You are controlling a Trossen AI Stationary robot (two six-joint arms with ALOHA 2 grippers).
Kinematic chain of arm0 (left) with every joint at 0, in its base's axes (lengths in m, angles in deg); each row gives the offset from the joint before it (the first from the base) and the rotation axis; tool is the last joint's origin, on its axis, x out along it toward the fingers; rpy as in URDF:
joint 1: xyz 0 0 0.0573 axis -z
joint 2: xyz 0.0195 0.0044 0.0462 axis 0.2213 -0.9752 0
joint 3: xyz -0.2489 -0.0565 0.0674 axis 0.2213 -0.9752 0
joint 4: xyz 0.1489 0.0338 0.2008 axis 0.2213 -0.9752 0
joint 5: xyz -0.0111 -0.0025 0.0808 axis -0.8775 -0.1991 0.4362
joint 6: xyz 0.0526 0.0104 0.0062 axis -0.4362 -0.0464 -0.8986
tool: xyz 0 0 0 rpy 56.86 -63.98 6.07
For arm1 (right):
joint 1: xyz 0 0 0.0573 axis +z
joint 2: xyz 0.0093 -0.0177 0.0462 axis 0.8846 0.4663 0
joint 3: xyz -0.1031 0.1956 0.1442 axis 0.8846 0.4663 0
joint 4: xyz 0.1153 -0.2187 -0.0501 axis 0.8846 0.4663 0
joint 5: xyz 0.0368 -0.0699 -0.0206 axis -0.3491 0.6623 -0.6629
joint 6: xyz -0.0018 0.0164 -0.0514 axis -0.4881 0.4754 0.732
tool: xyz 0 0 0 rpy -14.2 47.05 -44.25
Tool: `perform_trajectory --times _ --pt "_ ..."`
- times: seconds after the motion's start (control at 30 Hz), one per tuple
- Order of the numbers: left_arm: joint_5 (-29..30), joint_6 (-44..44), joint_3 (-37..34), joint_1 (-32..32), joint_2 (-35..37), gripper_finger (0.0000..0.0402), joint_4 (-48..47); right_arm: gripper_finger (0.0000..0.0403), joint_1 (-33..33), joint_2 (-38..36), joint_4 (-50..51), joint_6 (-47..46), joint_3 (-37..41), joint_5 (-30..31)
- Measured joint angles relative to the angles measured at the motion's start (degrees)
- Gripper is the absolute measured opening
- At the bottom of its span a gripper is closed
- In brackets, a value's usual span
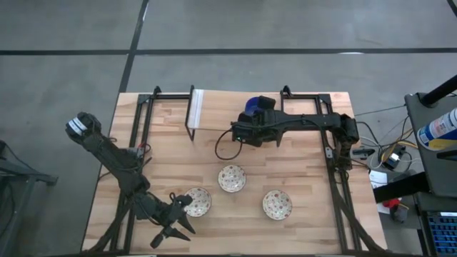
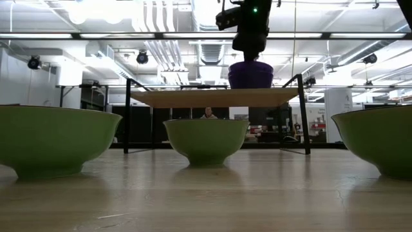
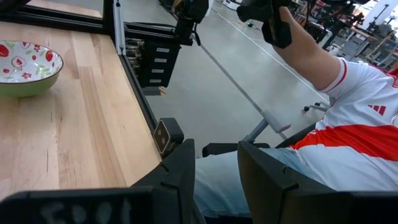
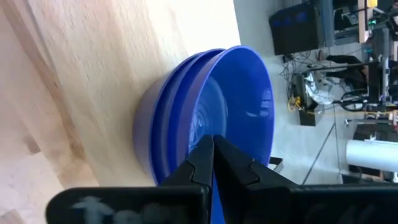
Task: Pick & Place Mini bowls
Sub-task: Stack the blue bowl on the blue bowl on the shelf, then put the top red patterned bowl on the shelf
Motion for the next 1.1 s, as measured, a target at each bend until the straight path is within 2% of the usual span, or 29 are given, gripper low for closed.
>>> perform_trajectory --times 0.43,0.67,0.83,1.1 --pt "0.0 0.0 0.0 0.0 0.0 0.0115 -0.2 0.0008 0.0 -0.1 -0.3 0.9 0.0 0.0" --pt "0.0 0.0 -0.1 0.0 0.0 0.0115 -0.8 0.0008 0.6 -0.1 -0.2 0.3 -0.6 3.6" --pt "0.0 0.2 -0.1 0.0 0.0 0.0115 -2.3 0.0008 2.4 -0.2 0.5 -0.3 -4.2 3.7" --pt "1.0 7.5 -0.2 0.0 0.0 0.0115 -9.2 0.0008 8.3 -0.3 0.3 -3.2 -13.2 3.0"
